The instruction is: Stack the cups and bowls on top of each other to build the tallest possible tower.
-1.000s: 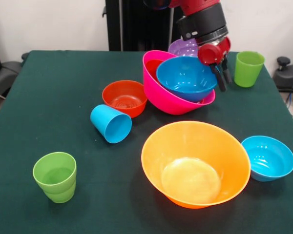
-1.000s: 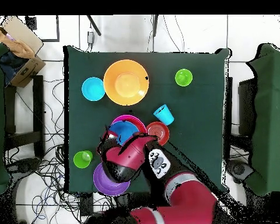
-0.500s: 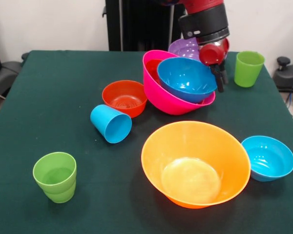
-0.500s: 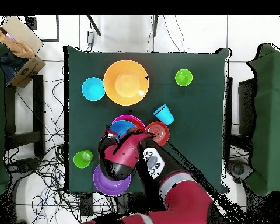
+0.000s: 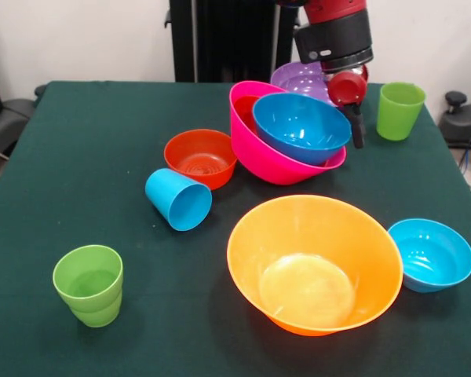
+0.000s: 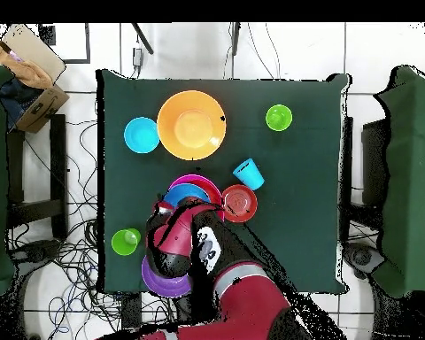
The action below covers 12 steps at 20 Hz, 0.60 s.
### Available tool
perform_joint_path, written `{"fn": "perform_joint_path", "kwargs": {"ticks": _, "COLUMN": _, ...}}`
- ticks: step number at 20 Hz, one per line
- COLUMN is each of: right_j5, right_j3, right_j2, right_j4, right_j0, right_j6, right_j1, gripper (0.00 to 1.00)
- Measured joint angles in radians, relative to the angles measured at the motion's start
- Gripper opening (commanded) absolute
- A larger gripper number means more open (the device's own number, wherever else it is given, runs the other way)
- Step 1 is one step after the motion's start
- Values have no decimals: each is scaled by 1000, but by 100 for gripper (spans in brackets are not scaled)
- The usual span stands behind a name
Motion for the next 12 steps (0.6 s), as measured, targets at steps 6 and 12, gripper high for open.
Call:
{"fn": "perform_joint_path", "kwargs": {"ticks": 6, "right_j5": 47, "right_j3": -2, "right_j2": 64, "right_j4": 98, "right_j0": -81, "right_j6": 0, "right_j1": -4, "gripper": 100}}
{"fn": "perform_joint_path", "kwargs": {"ticks": 12, "right_j5": 106, "right_j3": -17, "right_j2": 120, "right_j4": 199, "right_j0": -131, "right_j6": 0, "right_j1": -16, "gripper": 100}}
